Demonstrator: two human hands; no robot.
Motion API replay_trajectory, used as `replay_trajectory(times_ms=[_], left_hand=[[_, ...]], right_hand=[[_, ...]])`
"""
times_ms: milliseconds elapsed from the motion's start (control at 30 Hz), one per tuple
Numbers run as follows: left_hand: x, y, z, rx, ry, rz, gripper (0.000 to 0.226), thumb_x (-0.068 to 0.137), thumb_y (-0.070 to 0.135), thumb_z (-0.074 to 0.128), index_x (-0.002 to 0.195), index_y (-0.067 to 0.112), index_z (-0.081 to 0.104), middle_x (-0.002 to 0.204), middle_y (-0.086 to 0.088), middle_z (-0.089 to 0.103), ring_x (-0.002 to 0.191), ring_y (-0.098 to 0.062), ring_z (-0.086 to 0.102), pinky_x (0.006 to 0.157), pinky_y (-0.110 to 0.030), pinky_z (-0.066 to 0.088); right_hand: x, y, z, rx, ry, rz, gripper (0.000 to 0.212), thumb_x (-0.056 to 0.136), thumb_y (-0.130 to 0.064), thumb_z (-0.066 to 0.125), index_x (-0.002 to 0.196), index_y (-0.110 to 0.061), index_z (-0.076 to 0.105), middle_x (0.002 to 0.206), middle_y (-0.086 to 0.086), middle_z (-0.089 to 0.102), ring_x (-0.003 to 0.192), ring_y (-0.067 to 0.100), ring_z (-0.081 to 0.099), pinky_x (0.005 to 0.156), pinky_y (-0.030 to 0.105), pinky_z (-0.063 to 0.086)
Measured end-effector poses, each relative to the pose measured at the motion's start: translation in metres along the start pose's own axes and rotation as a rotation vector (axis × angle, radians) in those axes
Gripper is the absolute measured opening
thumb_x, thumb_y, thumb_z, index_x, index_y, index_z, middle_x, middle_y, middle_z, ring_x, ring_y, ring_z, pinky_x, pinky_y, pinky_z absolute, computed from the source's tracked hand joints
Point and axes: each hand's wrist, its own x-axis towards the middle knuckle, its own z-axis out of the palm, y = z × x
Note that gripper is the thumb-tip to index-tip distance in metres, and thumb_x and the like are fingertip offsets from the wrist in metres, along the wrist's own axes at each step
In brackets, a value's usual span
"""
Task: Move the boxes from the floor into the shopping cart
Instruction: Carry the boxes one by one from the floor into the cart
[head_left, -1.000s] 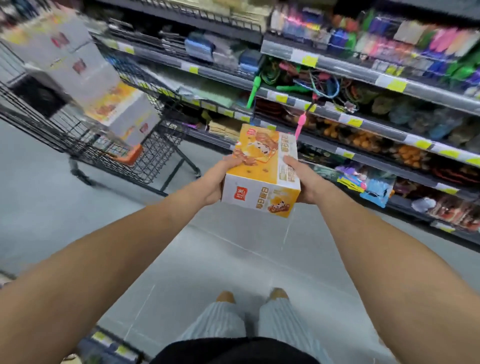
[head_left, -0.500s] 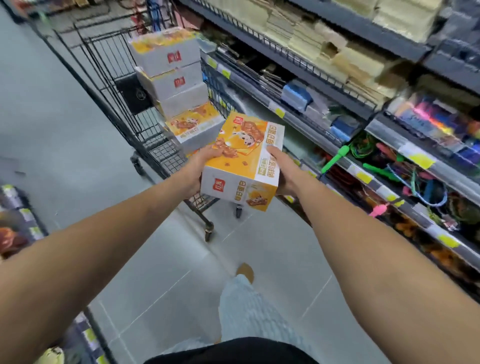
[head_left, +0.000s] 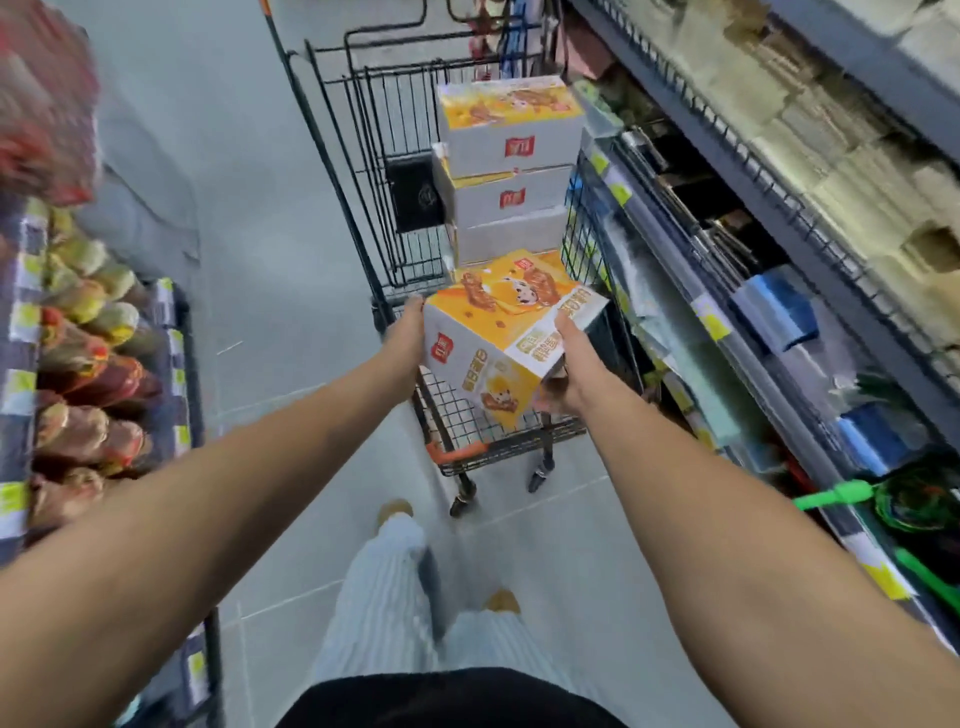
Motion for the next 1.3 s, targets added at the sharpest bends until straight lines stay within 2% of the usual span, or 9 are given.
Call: replay_trajectory(times_ms=[100,200,367,500,633,800,967,1100,1300], left_hand=[[0.033,0.009,0.005,0.000,-0.086,-0.105,0.057,0.094,0.062,0.026,0.110,0.016,0.055,0.118,-0.010,0.056,0.117,-0.024,0.046,0.108,-0.055,0.030],[0.070,0.024,0.014,0.095,-0.244,-0.209,0.073,0.089,0.070,0.032,0.138,0.017,0.039,0.147,-0.013,0.038,0.135,-0.037,0.036,0.109,-0.054,0.028],[0.129,0.044,0.035,0.217,-0.354,-0.292,0.078,0.087,0.068,0.041,0.141,0.012,0.035,0.137,-0.010,0.048,0.126,-0.035,0.048,0.101,-0.045,0.041],[0.181,0.057,0.046,0.203,-0.331,-0.354,0.051,0.094,0.048,0.049,0.129,0.011,0.044,0.132,-0.013,0.051,0.117,-0.032,0.052,0.097,-0.039,0.043],[0.220,0.061,0.052,0.187,-0.316,-0.458,0.031,0.093,0.036,0.054,0.113,0.012,0.048,0.100,-0.009,0.056,0.079,-0.020,0.054,0.071,-0.030,0.047],[0.253,0.066,0.070,0.125,-0.325,-0.549,0.011,0.091,0.026,0.057,0.090,0.016,0.052,0.082,-0.004,0.056,0.074,-0.018,0.054,0.063,-0.029,0.047],[0.275,0.085,0.083,0.142,-0.315,-0.500,0.022,0.092,0.024,0.056,0.109,0.013,0.049,0.082,-0.004,0.053,0.076,-0.020,0.053,0.071,-0.031,0.047],[0.277,0.085,0.083,0.226,-0.294,-0.505,0.024,0.093,0.026,0.054,0.114,0.013,0.050,0.080,-0.002,0.053,0.076,-0.018,0.052,0.080,-0.034,0.045],[0.240,0.066,0.093,0.293,0.039,-0.163,0.015,0.090,0.014,0.048,0.078,0.007,0.043,0.067,-0.001,0.042,0.063,-0.023,0.041,0.050,-0.025,0.031]], right_hand=[[0.026,-0.019,0.014,0.071,0.040,0.032,0.036,0.091,-0.055,0.055,0.099,-0.020,0.053,0.096,0.005,0.063,0.088,0.026,0.061,0.092,0.055,0.050],[0.057,-0.037,0.026,0.199,0.043,0.080,0.040,0.091,-0.047,0.061,0.112,-0.016,0.048,0.112,0.010,0.061,0.098,0.029,0.058,0.097,0.060,0.046],[0.119,-0.057,0.048,0.290,0.159,0.122,0.061,0.085,-0.042,0.070,0.130,-0.011,0.042,0.121,0.012,0.055,0.104,0.030,0.053,0.083,0.056,0.050],[0.179,-0.061,0.062,0.305,0.208,0.161,0.062,0.086,-0.043,0.069,0.133,-0.013,0.044,0.128,0.010,0.054,0.109,0.029,0.052,0.078,0.055,0.051],[0.218,-0.058,0.065,0.374,0.227,0.180,0.060,0.084,-0.034,0.073,0.133,-0.012,0.046,0.128,0.015,0.059,0.102,0.032,0.062,0.082,0.058,0.054],[0.252,-0.063,0.066,0.391,0.318,0.135,0.051,0.091,-0.025,0.066,0.134,-0.011,0.043,0.124,0.018,0.061,0.102,0.033,0.063,0.067,0.046,0.059],[0.252,-0.076,0.061,0.335,0.333,0.162,0.029,0.099,-0.016,0.053,0.125,-0.004,0.052,0.117,0.021,0.061,0.107,0.033,0.062,0.075,0.045,0.058],[0.229,-0.081,0.059,0.158,0.258,0.137,0.021,0.102,-0.026,0.048,0.122,-0.023,0.045,0.110,0.009,0.059,0.092,0.025,0.060,0.070,0.035,0.051],[0.186,-0.072,0.047,-0.027,0.173,0.111,0.023,0.100,-0.031,0.047,0.120,-0.018,0.049,0.114,0.008,0.062,0.101,0.024,0.059,0.083,0.035,0.046]])
